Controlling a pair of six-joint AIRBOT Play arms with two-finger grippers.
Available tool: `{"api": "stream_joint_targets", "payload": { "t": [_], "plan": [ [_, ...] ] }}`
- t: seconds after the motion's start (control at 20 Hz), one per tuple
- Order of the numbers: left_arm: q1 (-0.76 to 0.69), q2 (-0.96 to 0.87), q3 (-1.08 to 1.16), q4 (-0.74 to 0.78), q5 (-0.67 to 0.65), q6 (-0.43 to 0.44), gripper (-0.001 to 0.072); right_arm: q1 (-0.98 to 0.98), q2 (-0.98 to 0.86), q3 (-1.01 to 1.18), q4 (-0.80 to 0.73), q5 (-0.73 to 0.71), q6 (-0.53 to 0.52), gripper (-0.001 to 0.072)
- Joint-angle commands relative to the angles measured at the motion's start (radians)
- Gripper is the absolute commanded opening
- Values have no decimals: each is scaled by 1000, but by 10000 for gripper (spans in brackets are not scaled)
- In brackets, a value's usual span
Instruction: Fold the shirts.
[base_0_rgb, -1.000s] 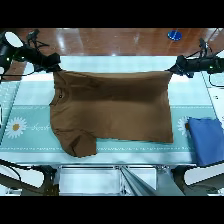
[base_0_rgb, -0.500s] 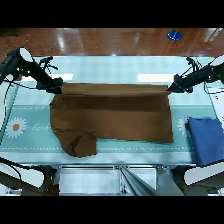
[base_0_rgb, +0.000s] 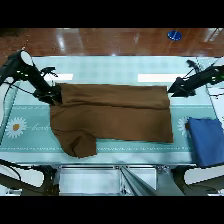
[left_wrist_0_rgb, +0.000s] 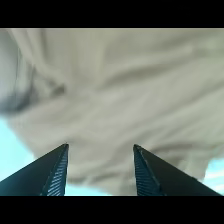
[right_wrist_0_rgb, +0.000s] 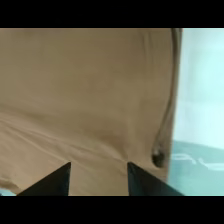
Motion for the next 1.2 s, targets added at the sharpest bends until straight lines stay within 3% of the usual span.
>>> {"api": "stream_joint_targets", "payload": {
  "t": [0.0, 0.2, 0.4, 0.5, 0.85, 1.05, 1.1, 1.15],
  "plan": [
    [61, 142, -122, 5, 11, -8, 500, -82, 154, -71, -6, -64, -12, 418],
    [264, 462, -532, -19, 234, -13, 500, -163, 422, -448, 76, -245, -59, 418],
    [515, 700, -928, -274, 292, 71, 500, -154, 644, -814, 392, -382, -201, 418],
    [553, 760, -1033, -285, 323, 71, 500, -154, 685, -891, 506, -383, -250, 418],
    [388, 764, -1141, -349, 450, -47, 500, -156, 690, -887, 559, -435, -226, 418],
    [222, 737, -1195, -458, 594, -44, 499, -266, 690, -853, 580, -459, -192, 417],
    [180, 722, -1207, -465, 597, -41, 463, -322, 690, -853, 547, -450, -177, 417],
    [140, 703, -1213, -464, 597, -21, 152, -380, 690, -853, 467, -424, -151, 417]
  ]
}}
